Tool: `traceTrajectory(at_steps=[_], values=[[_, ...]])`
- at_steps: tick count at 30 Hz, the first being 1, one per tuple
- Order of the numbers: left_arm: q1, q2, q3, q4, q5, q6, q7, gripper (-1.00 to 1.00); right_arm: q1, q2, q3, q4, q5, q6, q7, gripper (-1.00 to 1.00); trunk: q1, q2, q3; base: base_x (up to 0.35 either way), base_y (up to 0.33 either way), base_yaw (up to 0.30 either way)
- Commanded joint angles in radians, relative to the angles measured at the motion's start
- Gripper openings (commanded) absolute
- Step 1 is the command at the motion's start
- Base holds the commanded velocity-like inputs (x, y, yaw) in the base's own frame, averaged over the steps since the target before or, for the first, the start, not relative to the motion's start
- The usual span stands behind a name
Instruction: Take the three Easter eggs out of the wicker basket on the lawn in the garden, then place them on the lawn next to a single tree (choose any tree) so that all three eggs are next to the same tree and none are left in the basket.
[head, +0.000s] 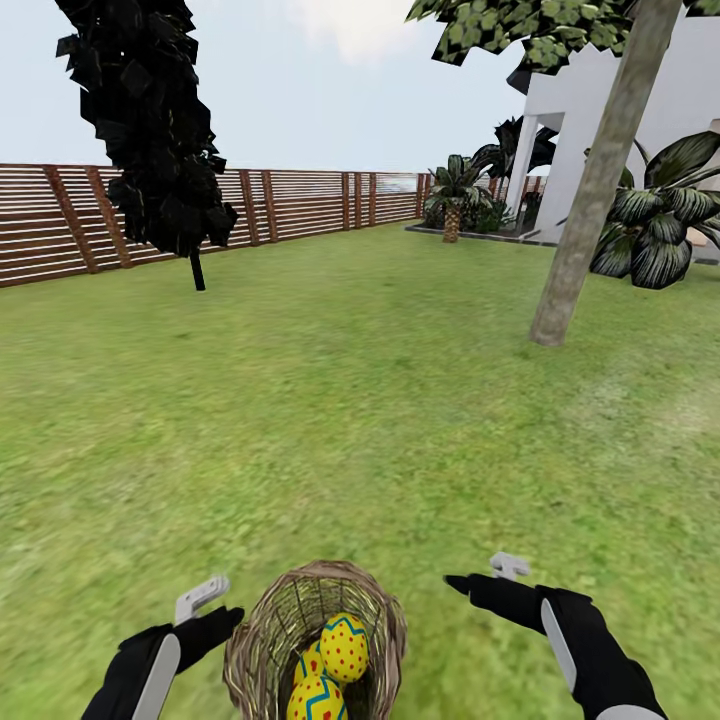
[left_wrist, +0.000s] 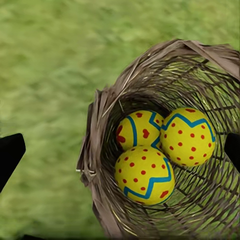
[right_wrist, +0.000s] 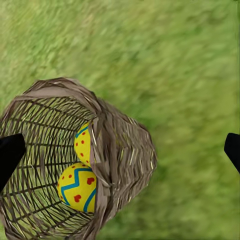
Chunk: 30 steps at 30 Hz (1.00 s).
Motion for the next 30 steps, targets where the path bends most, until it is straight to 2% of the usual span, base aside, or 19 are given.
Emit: traceTrajectory(at_steps=[1, 5, 9, 14, 21, 26, 30], values=[[-0.001, -0.001, 0.001, 0.007, 0.011, 0.004, 0.008, 1.00, -0.001, 0.000, -0.009, -0.001, 0.004, 0.005, 0.008, 1.00, 0.004, -0.008, -0.004, 0.000, 0.000, 0.000], [-0.001, 0.000, 0.002, 0.026, 0.010, -0.016, 0.008, 1.00, -0.001, 0.000, -0.033, -0.001, 0.004, 0.005, 0.009, 1.00, 0.008, -0.015, -0.007, 0.000, 0.000, 0.000], [-0.001, 0.001, 0.002, 0.030, 0.010, -0.024, 0.008, 1.00, -0.001, -0.001, -0.040, -0.001, 0.004, 0.005, 0.009, 1.00, 0.015, -0.029, -0.014, 0.000, 0.000, 0.000], [-0.001, 0.003, 0.006, 0.028, 0.010, -0.027, 0.009, 1.00, -0.001, 0.000, -0.040, -0.001, 0.004, 0.004, 0.009, 1.00, 0.019, -0.036, -0.017, 0.000, 0.000, 0.000], [-0.001, 0.003, 0.008, 0.009, 0.012, -0.037, 0.008, 1.00, -0.001, 0.001, -0.039, -0.001, 0.004, 0.003, 0.010, 1.00, 0.042, -0.078, -0.035, 0.000, 0.000, 0.000], [-0.002, 0.017, 0.008, -0.034, 0.012, -0.041, 0.008, 1.00, -0.001, 0.000, -0.038, -0.003, 0.004, 0.005, 0.014, 1.00, 0.054, -0.099, -0.045, 0.000, 0.000, 0.000], [-0.002, 0.023, 0.009, -0.032, 0.012, -0.042, 0.008, 1.00, -0.001, 0.000, -0.038, -0.009, 0.005, 0.006, 0.087, 1.00, 0.065, -0.120, -0.054, 0.000, 0.000, 0.000]])
